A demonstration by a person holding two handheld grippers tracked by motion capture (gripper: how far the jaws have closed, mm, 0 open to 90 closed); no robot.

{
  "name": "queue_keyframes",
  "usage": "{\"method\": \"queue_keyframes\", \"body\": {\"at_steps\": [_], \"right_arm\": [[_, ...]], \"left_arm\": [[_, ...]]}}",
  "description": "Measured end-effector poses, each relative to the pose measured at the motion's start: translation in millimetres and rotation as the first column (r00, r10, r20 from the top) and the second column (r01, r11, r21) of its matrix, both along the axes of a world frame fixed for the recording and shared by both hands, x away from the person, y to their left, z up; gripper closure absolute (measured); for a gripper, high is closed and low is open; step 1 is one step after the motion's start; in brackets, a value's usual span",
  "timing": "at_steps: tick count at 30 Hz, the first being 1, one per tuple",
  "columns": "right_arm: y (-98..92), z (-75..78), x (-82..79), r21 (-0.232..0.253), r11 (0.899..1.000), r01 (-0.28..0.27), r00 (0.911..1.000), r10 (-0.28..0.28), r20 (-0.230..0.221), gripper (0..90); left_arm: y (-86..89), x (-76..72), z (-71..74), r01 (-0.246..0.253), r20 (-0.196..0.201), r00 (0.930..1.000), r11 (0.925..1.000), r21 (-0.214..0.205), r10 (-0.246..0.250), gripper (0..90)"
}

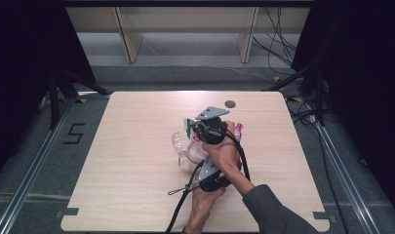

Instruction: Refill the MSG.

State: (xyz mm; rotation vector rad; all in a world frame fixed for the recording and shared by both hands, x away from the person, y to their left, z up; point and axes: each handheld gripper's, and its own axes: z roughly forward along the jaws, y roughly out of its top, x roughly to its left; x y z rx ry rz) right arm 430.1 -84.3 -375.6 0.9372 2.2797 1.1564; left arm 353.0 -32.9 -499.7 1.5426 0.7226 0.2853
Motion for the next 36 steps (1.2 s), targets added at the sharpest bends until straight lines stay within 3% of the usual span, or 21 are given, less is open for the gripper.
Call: {"method": "queue_keyframes", "body": {"at_steps": [2,4,6,7,8,10,11,12,15,16,17,19,22,23,24,25,26,29,31,34,36], "right_arm": [[-0.1,-0.2,0.3,-0.007,1.0,-0.003,0.9999,0.003,0.01,89.5],[3.0,-2.8,-0.5,-0.014,1.0,0.001,0.9999,-0.001,0.014,89.4],[1.8,-0.7,0.9,-0.027,1.0,-0.011,0.9998,0.011,0.019,89.4],[1.9,-1.1,1.0,-0.01,1.0,-0.002,0.9996,0.002,0.03,89.5],[1.0,0.3,0.5,-0.011,1.0,-0.009,0.9999,0.01,0.012,89.5],[1.8,-1.3,0.3,-0.02,1.0,-0.003,0.9998,0.004,0.021,89.5],[2.7,-2.2,-0.5,-0.018,1.0,-0.002,1.0,0.003,0.008,89.4],[1.8,-1.8,0.8,-0.029,1.0,-0.01,0.9997,0.01,0.024,89.4],[-0.2,-1.1,2.3,-0.008,1.0,-0.005,0.9996,0.005,0.027,89.5],[0.6,-2.5,1.8,-0.008,1.0,0.004,0.9998,-0.004,0.021,89.4],[0.4,-2.7,1.2,-0.033,0.999,-0.004,0.9999,0.004,0.011,89.4],[1.1,-2.1,1.2,-0.017,1.0,-0.003,0.9999,0.004,0.01,89.4],[0.9,-2.0,1.0,-0.004,1.0,0.002,0.9998,-0.002,0.02,89.4],[0.5,-2.7,0.9,-0.03,1.0,-0.008,0.9998,0.008,0.016,89.4],[2.1,-3.6,-0.5,-0.028,1.0,0.002,0.9999,-0.002,0.015,89.4],[1.3,-2.5,0.0,-0.028,1.0,-0.006,0.9998,0.007,0.016,89.4],[0.4,-1.0,0.4,-0.021,1.0,-0.01,0.9996,0.011,0.026,89.5],[1.4,-3.2,0.1,-0.025,1.0,-0.002,0.9994,0.003,0.035,89.4],[-0.6,-2.4,1.7,-0.032,0.999,-0.007,0.9998,0.007,0.017,89.5],[-1.2,-0.6,0.2,-0.006,1.0,-0.009,0.9998,0.009,0.02,89.5],[0.5,-2.6,-1.6,-0.028,1.0,-0.011,0.9997,0.012,0.021,89.5]], "left_arm": [[1.0,-0.5,0.6,0.002,-0.006,1.0,0.9999,0.01,-0.002,75.5],[-6.1,-2.9,1.9,-0.019,-0.032,0.9994,0.9957,-0.091,0.016,75.5],[-4.8,-2.6,1.9,-0.018,-0.025,0.9996,0.9966,-0.08,0.016,75.5],[1.6,-0.5,1.0,-0.004,-0.002,1.0,1.0,0.004,0.004,75.6],[1.3,-0.6,0.8,-0.002,-0.004,1.0,1.0,-0.001,0.002,75.6],[-5.8,-3.1,1.4,-0.017,-0.029,0.9995,0.9963,-0.084,0.015,75.6],[-6.2,-3.1,1.4,-0.018,-0.028,0.9995,0.9963,-0.085,0.015,75.5],[0.6,-1.2,1.1,-0.005,-0.007,1.0,0.9999,0.011,0.005,75.5],[0.4,-0.7,0.1,-0.003,-0.006,1.0,1.0,0.003,0.003,75.6],[-4.3,-2.2,0.4,-0.003,-0.018,0.9998,0.998,-0.064,0.002,75.6],[-4.8,-2.7,0.6,-0.006,-0.017,0.9998,0.9978,-0.066,0.005,75.6],[0.2,-1.3,0.6,-0.005,0.002,1.0,1.0,0.001,0.005,75.6],[0.5,-1.3,0.5,0.001,-0.004,1.0,1.0,0.002,-0.001,75.6],[-5.0,-3.0,0.8,-0.007,-0.019,0.9998,0.9974,-0.072,0.006,75.6],[-6.6,-3.7,1.5,-0.018,-0.027,0.9995,0.9958,-0.089,0.016,75.6],[-1.4,-2.2,1.2,-0.008,-0.008,0.9999,0.9998,-0.018,0.008,75.6],[1.0,-1.7,1.3,-0.009,-0.002,1.0,0.9999,0.008,0.009,75.7],[-5.8,-3.2,1.2,-0.01,-0.021,0.9997,0.9965,-0.083,0.008,75.6],[0.1,-1.7,0.9,-0.006,0.0,1.0,0.9999,0.008,0.006,75.6],[0.6,-1.5,1.5,-0.004,-0.003,1.0,1.0,0.004,0.004,75.7],[-6.8,-3.7,2.2,-0.015,-0.025,0.9996,0.9954,-0.095,0.013,75.7]]}}
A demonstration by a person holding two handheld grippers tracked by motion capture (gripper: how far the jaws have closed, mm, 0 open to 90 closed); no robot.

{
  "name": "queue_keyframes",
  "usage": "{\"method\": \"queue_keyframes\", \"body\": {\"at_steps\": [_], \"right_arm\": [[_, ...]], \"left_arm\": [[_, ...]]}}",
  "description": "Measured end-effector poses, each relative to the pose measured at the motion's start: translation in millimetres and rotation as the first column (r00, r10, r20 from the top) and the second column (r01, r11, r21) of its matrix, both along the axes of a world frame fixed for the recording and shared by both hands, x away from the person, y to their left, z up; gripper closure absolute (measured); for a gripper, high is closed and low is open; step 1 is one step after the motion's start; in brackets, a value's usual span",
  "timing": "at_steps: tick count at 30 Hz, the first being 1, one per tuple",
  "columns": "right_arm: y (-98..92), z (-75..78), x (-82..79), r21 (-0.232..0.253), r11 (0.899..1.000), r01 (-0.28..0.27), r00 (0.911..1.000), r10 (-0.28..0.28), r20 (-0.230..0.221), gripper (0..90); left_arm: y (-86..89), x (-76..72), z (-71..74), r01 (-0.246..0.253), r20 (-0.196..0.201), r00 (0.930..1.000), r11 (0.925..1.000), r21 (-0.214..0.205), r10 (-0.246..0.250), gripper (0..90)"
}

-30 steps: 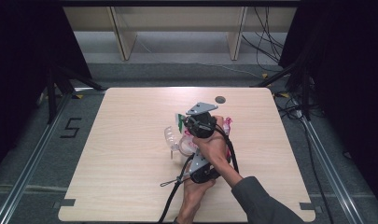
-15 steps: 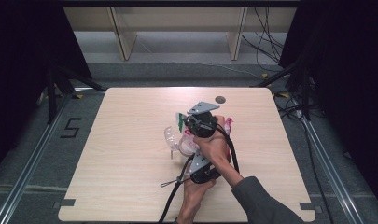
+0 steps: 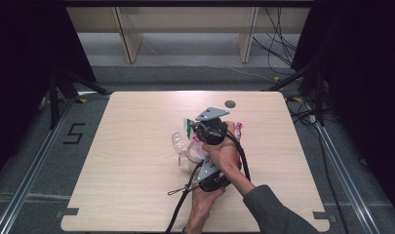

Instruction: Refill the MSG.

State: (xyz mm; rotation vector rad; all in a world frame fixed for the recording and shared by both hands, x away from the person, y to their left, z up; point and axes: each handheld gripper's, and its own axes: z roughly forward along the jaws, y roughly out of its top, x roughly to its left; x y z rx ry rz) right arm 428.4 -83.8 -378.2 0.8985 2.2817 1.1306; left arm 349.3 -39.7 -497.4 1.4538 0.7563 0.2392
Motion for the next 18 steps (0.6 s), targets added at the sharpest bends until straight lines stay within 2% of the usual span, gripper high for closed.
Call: {"method": "queue_keyframes", "body": {"at_steps": [1,2,4,6,7,8,9,10,11,12,13,14,15,16,17,18], "right_arm": [[1.7,-2.0,-0.3,-0.011,1.0,-0.001,1.0,0.001,0.007,89.4],[1.6,-1.5,-0.1,-0.019,1.0,-0.007,1.0,0.007,0.005,89.4],[0.7,0.5,-0.2,0.014,1.0,0.01,0.9999,-0.01,-0.006,89.4],[-1.1,1.1,0.2,-0.001,1.0,-0.002,1.0,0.002,-0.006,89.5],[-0.2,-0.8,1.3,-0.004,1.0,-0.006,0.9999,0.006,0.014,89.4],[0.7,-1.6,0.2,-0.01,1.0,0.001,1.0,-0.001,-0.001,89.4],[1.4,-1.9,-0.6,-0.019,1.0,-0.003,0.9999,0.002,-0.015,89.4],[1.9,-2.2,-0.3,-0.01,1.0,0.003,1.0,-0.003,-0.007,89.4],[0.4,-0.3,0.4,-0.012,1.0,-0.003,1.0,0.003,-0.005,89.4],[-0.1,0.3,0.9,-0.006,1.0,-0.012,0.9999,0.013,0.004,89.4],[1.1,-0.4,-0.3,0.011,1.0,0.006,0.9999,-0.006,0.015,89.5],[1.4,0.4,-1.7,0.005,1.0,0.0,0.9999,0.0,-0.016,89.5],[1.9,-0.8,-0.8,0.002,1.0,-0.004,1.0,0.004,0.005,89.5],[2.6,-1.2,-0.8,0.0,1.0,-0.006,0.9999,0.006,0.009,89.5],[2.5,-1.2,-0.4,-0.001,1.0,-0.008,0.9999,0.008,0.012,89.5],[2.6,-1.1,-0.7,0.006,1.0,-0.002,1.0,0.002,0.005,89.5]], "left_arm": [[3.0,1.5,-0.8,0.011,0.017,0.9998,0.9989,0.046,-0.012,75.6],[-1.6,1.4,-1.1,0.011,0.013,0.9999,0.9993,-0.035,-0.01,75.6],[0.7,0.0,0.3,0.001,0.004,1.0,1.0,-0.001,-0.001,75.7],[0.1,0.1,0.4,0.003,0.001,1.0,1.0,-0.008,-0.003,75.7],[-1.1,1.1,-0.6,0.006,0.009,0.9999,0.9997,-0.024,-0.006,75.7],[1.6,2.0,-0.9,0.016,0.019,0.9997,0.9997,0.02,-0.016,75.6],[5.9,2.2,-0.2,0.013,0.02,0.9997,0.996,0.088,-0.014,75.7],[-0.7,1.3,-0.4,0.009,0.011,0.9999,0.9996,-0.027,-0.009,75.7],[1.0,-0.3,0.9,-0.006,0.001,1.0,1.0,-0.005,0.006,75.7],[1.3,0.1,1.1,-0.001,0.006,1.0,0.9999,-0.011,0.001,75.7],[1.5,0.1,1.4,-0.001,0.005,1.0,0.9999,-0.012,0.001,75.7],[3.2,0.2,1.3,-0.002,0.006,1.0,0.9999,0.013,0.002,75.7],[6.2,1.1,1.0,0.001,0.014,0.9999,0.9983,0.058,-0.002,75.7],[7.3,2.0,1.0,0.009,0.018,0.9998,0.9978,0.065,-0.01,75.7],[6.8,1.7,1.2,0.009,0.015,0.9998,0.999,0.045,-0.01,75.7],[2.4,0.1,1.9,-0.001,0.0,1.0,0.9994,-0.035,0.001,75.8]]}}
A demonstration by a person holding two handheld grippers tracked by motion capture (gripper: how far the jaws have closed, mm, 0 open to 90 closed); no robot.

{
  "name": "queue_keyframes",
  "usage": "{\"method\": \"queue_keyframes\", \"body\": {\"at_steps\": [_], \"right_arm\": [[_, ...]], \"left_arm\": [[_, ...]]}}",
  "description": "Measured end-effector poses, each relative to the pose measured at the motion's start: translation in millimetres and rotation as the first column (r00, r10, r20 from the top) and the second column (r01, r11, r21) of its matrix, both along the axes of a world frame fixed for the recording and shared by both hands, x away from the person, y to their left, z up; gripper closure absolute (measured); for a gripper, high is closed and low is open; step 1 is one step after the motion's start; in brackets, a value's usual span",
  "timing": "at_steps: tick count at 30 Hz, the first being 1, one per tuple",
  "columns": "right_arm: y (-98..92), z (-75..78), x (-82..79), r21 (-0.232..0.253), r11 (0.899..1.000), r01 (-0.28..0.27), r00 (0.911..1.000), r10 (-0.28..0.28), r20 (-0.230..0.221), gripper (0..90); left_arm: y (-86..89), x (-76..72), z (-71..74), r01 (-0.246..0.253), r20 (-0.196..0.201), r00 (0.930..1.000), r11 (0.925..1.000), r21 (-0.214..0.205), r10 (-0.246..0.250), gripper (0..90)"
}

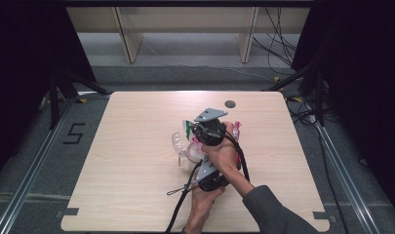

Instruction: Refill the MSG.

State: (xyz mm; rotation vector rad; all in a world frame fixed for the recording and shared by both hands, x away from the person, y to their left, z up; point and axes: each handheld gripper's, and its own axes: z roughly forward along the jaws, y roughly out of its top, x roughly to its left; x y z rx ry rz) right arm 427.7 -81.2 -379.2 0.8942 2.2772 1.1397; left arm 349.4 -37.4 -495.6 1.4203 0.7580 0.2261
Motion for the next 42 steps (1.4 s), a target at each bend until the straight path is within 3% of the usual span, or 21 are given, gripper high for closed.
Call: {"method": "queue_keyframes", "body": {"at_steps": [3,4,8,10,11,13,14,16,18,24,25,26,27,29,31,32,33,35,36,38,42], "right_arm": [[-1.1,1.9,0.3,0.002,1.0,-0.003,0.9997,0.003,-0.025,89.5],[-0.3,1.3,0.5,0.009,1.0,0.007,0.9999,-0.007,-0.014,89.5],[0.4,2.4,1.4,-0.003,1.0,-0.009,0.9998,0.009,-0.015,89.5],[0.6,1.9,2.0,-0.026,1.0,-0.018,0.9996,0.017,-0.021,89.5],[1.4,2.0,1.7,-0.028,0.999,-0.015,0.9996,0.014,-0.024,89.5],[1.6,2.8,0.9,-0.005,1.0,0.002,0.9995,-0.002,-0.031,89.4],[0.4,3.7,1.5,-0.017,1.0,-0.006,0.9996,0.005,-0.026,89.5],[0.9,1.6,1.7,-0.018,1.0,-0.004,0.9998,0.004,-0.02,89.4],[0.1,2.0,3.1,-0.025,1.0,-0.014,0.9999,0.014,-0.004,89.4],[0.8,1.1,3.0,-0.021,1.0,-0.004,0.9999,0.003,-0.015,89.4],[-0.4,2.5,3.4,-0.021,1.0,-0.011,0.9996,0.01,-0.026,89.4],[-1.1,2.4,4.3,-0.021,1.0,-0.016,0.9998,0.016,-0.012,89.5],[-1.0,2.2,4.0,-0.022,1.0,-0.015,0.9997,0.015,-0.017,89.5],[0.5,1.4,2.4,-0.025,1.0,-0.007,0.9997,0.006,-0.026,89.5],[0.7,1.3,3.6,-0.023,1.0,-0.011,0.9999,0.011,-0.006,89.5],[1.1,3.1,0.7,-0.002,1.0,0.004,0.9984,-0.004,-0.056,89.5],[-0.4,3.7,2.3,-0.015,1.0,-0.004,0.9996,0.004,-0.027,89.5],[0.6,1.7,2.2,-0.036,0.999,-0.009,0.9997,0.008,-0.025,89.5],[1.2,1.6,1.8,-0.042,0.999,-0.011,0.9994,0.009,-0.034,89.5],[0.1,2.7,2.9,-0.023,1.0,0.002,0.9994,-0.002,-0.036,89.5],[-1.4,2.8,4.1,-0.034,0.999,-0.02,0.9996,0.019,-0.021,89.5]], "left_arm": [[0.4,-0.2,0.5,-0.001,0.0,1.0,1.0,-0.001,0.001,75.8],[7.8,1.4,0.1,0.004,0.021,0.9998,0.9949,0.101,-0.006,75.8],[8.1,1.6,0.7,0.008,0.025,0.9996,0.995,0.099,-0.011,75.7],[0.8,-0.7,1.9,0.0,0.005,1.0,1.0,-0.003,0.0,75.6],[0.8,-0.7,2.0,0.0,0.006,1.0,1.0,-0.002,0.0,75.7],[7.8,0.9,1.6,0.006,0.032,0.9994,0.9949,0.101,-0.009,75.7],[7.9,1.1,1.5,0.011,0.03,0.9994,0.9949,0.101,-0.014,75.7],[0.1,-1.2,2.0,0.0,0.01,1.0,1.0,0.007,0.0,75.7],[2.2,-0.5,1.9,0.007,0.02,0.9998,0.9992,0.039,-0.008,75.7],[0.1,-1.3,2.4,0.001,0.011,0.9999,1.0,0.006,-0.001,75.7],[7.0,0.2,2.1,0.004,0.027,0.9996,0.9946,0.103,-0.007,75.7],[7.0,0.2,2.1,0.004,0.027,0.9996,0.9946,0.103,-0.007,75.8],[7.6,1.2,1.4,0.012,0.031,0.9994,0.9947,0.103,-0.015,75.7],[-0.6,-2.1,3.1,0.003,0.006,1.0,1.0,-0.005,-0.003,75.7],[1.4,-1.5,3.2,-0.002,0.009,1.0,0.9999,0.015,0.002,75.7],[5.7,0.1,2.5,0.008,0.029,0.9995,0.9974,0.071,-0.01,75.7],[8.2,0.9,2.3,0.011,0.034,0.9993,0.995,0.099,-0.015,75.8],[-0.3,-2.1,3.1,0.002,0.005,1.0,1.0,-0.008,-0.002,75.7],[-0.1,-2.2,3.3,0.002,0.006,1.0,1.0,0.0,-0.002,75.7],[7.9,0.2,2.6,0.005,0.029,0.9995,0.9946,0.104,-0.009,75.7],[8.0,0.3,2.7,0.005,0.028,0.9996,0.9943,0.106,-0.008,75.7]]}}
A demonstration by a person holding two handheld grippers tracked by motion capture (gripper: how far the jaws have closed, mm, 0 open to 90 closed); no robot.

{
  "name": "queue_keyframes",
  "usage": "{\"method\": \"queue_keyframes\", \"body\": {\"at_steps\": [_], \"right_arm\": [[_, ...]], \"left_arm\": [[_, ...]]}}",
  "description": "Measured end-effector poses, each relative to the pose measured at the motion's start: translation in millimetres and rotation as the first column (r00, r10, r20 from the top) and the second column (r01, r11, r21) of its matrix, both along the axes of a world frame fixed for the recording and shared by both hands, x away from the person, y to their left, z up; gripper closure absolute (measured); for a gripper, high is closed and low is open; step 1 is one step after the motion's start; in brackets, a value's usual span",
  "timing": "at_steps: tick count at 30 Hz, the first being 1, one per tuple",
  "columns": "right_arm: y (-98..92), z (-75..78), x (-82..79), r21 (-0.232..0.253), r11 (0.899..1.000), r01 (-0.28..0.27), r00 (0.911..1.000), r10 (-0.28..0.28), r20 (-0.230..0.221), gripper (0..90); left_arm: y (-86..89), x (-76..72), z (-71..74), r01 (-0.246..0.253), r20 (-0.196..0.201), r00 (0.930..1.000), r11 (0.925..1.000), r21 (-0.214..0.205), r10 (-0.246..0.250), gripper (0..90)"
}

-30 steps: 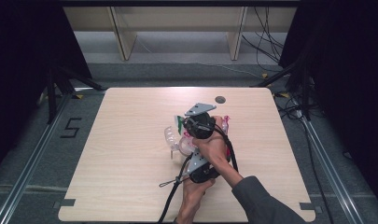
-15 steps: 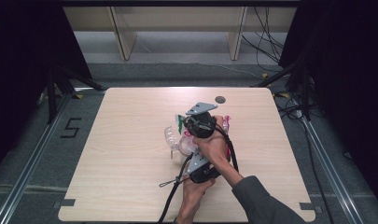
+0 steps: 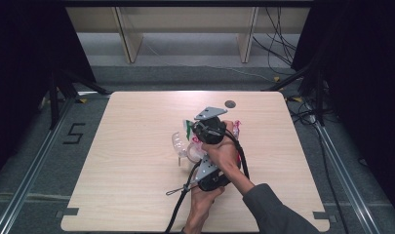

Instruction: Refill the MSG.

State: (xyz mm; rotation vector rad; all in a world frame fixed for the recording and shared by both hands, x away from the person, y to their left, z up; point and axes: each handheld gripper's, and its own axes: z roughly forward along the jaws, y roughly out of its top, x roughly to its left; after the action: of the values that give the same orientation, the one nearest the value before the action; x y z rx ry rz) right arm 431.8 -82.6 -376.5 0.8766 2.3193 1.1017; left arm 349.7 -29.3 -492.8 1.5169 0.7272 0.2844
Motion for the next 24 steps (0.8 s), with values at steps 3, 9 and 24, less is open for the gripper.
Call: {"method": "queue_keyframes", "body": {"at_steps": [3,9,24], "right_arm": [[1.3,-0.9,-0.2,0.022,0.999,0.024,0.9997,-0.024,-0.004,89.5],[-1.8,1.0,0.5,0.012,1.0,0.02,0.9998,-0.02,-0.009,89.5],[-5.0,2.2,0.5,0.005,1.0,0.011,0.9999,-0.011,0.009,89.5]], "left_arm": [[-0.3,0.1,-0.2,0.002,0.002,1.0,0.9999,-0.011,-0.002,75.7],[-0.5,-0.4,-0.2,-0.002,0.0,1.0,0.9999,-0.011,0.002,75.8],[-2.8,-2.2,0.9,0.002,0.006,1.0,0.9997,-0.025,-0.002,75.8]]}}
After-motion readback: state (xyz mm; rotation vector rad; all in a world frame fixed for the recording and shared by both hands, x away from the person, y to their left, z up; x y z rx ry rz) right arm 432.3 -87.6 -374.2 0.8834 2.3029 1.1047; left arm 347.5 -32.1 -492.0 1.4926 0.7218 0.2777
